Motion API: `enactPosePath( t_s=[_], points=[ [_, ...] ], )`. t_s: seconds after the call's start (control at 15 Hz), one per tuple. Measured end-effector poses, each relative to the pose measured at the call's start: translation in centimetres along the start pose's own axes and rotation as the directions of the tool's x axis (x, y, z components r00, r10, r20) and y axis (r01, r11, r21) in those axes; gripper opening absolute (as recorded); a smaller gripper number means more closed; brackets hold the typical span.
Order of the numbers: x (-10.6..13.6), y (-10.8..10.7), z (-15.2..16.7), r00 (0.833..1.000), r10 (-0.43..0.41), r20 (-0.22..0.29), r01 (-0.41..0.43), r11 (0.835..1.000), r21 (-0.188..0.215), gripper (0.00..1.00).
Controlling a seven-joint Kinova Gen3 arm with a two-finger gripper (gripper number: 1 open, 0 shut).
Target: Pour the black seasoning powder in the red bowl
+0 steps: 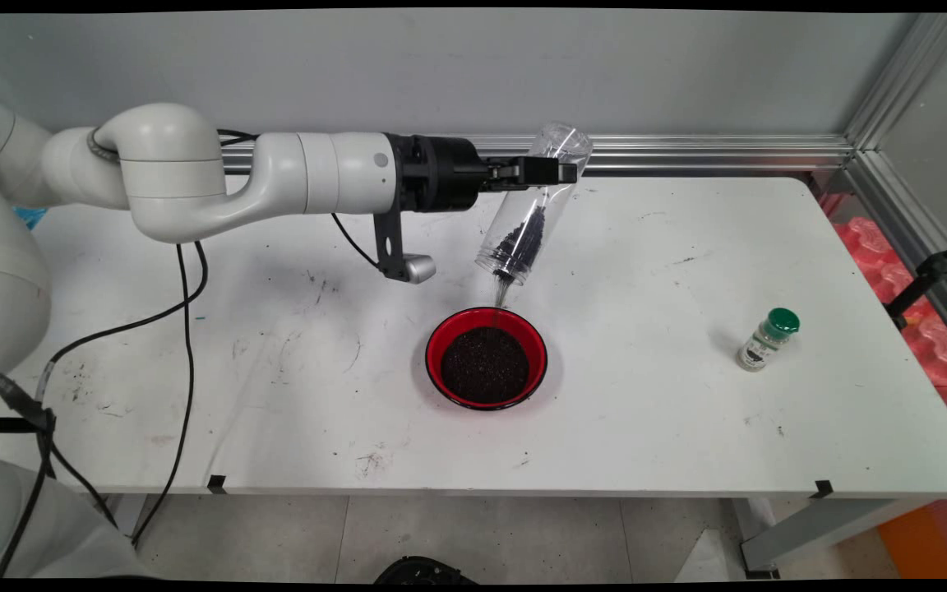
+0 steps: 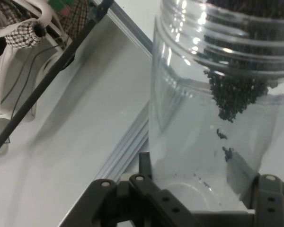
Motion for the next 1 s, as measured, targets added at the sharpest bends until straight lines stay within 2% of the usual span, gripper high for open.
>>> enactPosePath(
  t_s=[1.0],
  points=[
    [-0.26,-0.32,-0.09,1.0,0.022,0.007,-0.023,0.999,0.034,0.0]
  ],
)
